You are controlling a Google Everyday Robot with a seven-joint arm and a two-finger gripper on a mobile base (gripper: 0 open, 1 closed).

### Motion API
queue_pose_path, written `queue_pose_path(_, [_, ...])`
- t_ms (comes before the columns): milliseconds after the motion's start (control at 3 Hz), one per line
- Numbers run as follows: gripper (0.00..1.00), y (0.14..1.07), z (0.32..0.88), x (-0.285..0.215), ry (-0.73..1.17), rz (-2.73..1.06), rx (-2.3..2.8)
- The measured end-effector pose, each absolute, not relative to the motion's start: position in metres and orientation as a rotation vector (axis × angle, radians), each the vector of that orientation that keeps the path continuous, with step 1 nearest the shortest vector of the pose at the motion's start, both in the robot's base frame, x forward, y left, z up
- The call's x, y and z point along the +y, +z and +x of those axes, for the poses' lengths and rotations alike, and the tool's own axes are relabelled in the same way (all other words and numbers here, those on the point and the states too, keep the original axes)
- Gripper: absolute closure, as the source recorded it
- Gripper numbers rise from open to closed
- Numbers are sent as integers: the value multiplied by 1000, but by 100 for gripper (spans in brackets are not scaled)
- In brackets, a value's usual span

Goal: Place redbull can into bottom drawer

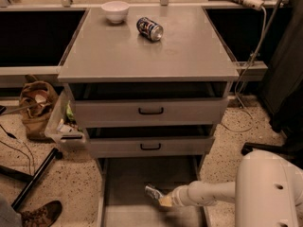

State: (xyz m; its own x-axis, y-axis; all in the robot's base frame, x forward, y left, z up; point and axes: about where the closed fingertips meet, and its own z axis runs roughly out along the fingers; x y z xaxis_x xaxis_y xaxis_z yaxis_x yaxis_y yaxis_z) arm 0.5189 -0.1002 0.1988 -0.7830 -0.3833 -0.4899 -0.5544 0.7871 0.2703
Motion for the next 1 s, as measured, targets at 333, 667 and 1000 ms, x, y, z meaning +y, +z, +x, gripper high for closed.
queue_pose_path(333, [100,181,521,-96,578,-709,2579])
queue_pose_path(667, [100,167,520,-93,584,-711,2596])
queue_pose_path(1000, [100,156,520,-93,592,-707,2616])
